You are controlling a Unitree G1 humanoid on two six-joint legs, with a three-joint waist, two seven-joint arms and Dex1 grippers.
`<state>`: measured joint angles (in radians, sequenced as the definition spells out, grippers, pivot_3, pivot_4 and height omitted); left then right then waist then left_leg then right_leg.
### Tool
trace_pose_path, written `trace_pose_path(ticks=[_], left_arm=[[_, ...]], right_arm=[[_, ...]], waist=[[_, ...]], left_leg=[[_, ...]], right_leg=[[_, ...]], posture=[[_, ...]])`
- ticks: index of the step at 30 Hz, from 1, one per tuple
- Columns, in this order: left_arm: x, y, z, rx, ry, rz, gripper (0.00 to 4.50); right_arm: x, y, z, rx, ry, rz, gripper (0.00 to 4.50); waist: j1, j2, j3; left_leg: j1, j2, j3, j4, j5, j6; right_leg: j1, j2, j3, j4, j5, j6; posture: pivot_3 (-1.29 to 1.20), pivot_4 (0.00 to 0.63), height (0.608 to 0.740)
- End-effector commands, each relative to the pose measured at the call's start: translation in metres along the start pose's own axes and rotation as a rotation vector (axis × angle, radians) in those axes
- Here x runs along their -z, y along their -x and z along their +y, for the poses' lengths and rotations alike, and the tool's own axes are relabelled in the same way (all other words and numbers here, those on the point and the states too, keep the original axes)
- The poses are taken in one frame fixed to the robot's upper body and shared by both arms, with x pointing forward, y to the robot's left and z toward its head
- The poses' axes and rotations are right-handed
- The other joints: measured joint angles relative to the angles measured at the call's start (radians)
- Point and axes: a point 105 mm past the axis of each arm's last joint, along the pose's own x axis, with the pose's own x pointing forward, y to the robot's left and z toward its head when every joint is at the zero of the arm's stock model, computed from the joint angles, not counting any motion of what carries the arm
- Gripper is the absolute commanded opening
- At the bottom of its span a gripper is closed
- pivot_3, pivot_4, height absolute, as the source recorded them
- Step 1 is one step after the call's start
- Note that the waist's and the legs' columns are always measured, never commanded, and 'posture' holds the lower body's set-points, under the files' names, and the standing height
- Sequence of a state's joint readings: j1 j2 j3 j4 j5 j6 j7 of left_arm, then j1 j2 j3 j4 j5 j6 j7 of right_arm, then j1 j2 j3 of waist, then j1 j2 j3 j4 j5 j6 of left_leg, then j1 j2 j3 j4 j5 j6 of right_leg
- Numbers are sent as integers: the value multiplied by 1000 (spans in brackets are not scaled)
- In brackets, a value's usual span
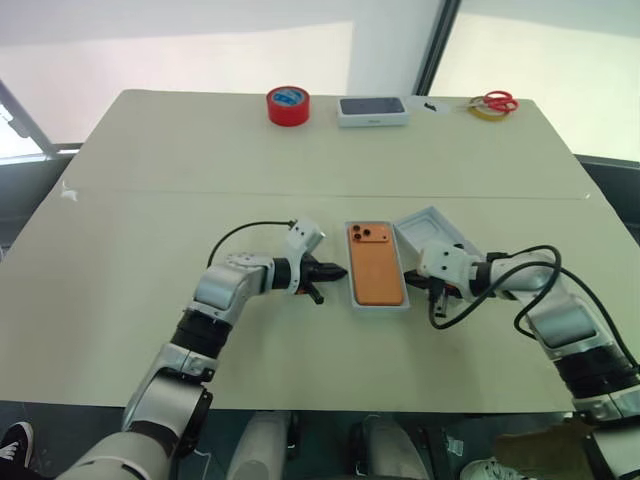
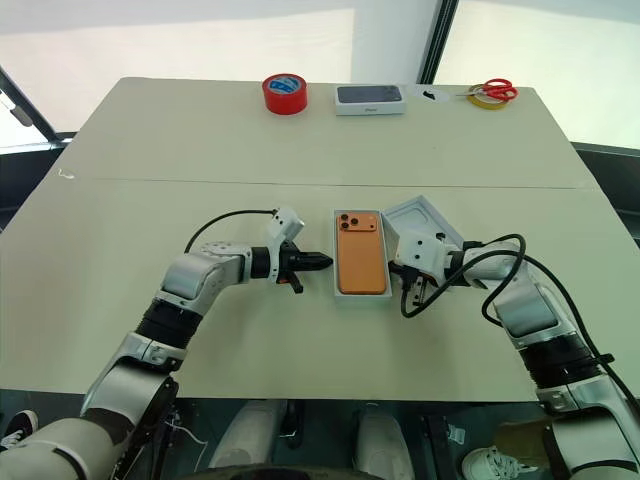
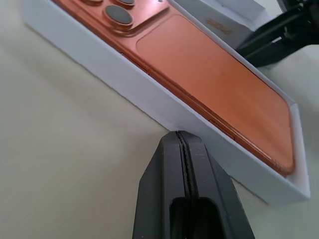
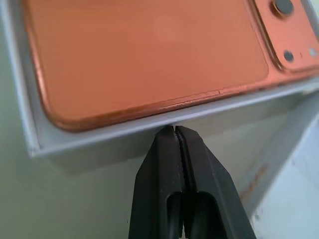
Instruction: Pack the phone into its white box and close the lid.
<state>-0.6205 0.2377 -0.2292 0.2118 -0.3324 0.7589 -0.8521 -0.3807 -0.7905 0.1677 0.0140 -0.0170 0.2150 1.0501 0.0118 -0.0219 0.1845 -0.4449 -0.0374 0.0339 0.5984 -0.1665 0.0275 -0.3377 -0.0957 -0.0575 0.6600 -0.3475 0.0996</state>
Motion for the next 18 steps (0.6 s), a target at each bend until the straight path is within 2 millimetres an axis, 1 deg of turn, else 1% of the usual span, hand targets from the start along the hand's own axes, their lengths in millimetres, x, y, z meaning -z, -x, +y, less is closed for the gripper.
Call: trace_pose_path(ticks=[1, 5, 7, 8, 11, 12, 15, 18], left_arm=[[-8, -2, -13, 47, -28, -30, 0], [-9, 2, 2, -27, -29, -41, 0], [-11, 4, 5, -41, -42, -43, 0], [-12, 4, 6, -45, -46, -44, 0], [-12, 5, 6, -47, -50, -45, 0], [-12, 6, 5, -39, -51, -42, 0], [-11, 9, 6, -40, -62, -37, 0], [-11, 14, 9, -52, -63, -40, 0]], right_arm=[[-16, 5, -2, 15, 35, -52, 58], [-19, 3, 6, -26, -4, -65, 58], [-18, 4, 13, -75, -28, -54, 58], [-18, 5, 16, -93, -13, -45, 58], [-20, 5, 14, -81, -6, -50, 58], [-20, 4, 10, -64, 0, -48, 58], [-14, 4, 0, -19, 32, -12, 58], [-9, 9, -5, 0, 43, 3, 58]], waist=[[0, 0, 0], [0, 0, 0], [1, 0, 0], [1, 0, 0], [1, 0, 0], [0, 0, 0], [-2, 0, 0], [0, 0, 0]], left_leg=[[0, 0, 0, 0, 0, 0], [0, 0, 0, 0, 0, 1], [0, 0, 0, 0, 0, 1], [0, 0, 0, 0, 0, 2], [0, 0, 0, 0, -1, 2], [0, 0, 0, 0, -2, 3], [0, 0, 0, 0, -2, 3], [0, 0, 0, 0, -1, 1]], right_leg=[[0, 0, 0, 0, 0, 0], [0, 0, 0, 0, 0, 0], [0, 0, 0, 0, 0, 0], [0, 0, 0, 0, 0, 0], [0, 0, 0, 0, 0, 0], [0, 0, 0, 0, 0, 0], [0, 0, 0, 0, 0, 0], [0, 0, 0, 0, 0, 0]], posture=[[0, 150, 735], [0, 150, 735], [0, 150, 735], [0, 150, 735], [0, 150, 735], [0, 150, 735], [0, 150, 735], [0, 150, 735]])
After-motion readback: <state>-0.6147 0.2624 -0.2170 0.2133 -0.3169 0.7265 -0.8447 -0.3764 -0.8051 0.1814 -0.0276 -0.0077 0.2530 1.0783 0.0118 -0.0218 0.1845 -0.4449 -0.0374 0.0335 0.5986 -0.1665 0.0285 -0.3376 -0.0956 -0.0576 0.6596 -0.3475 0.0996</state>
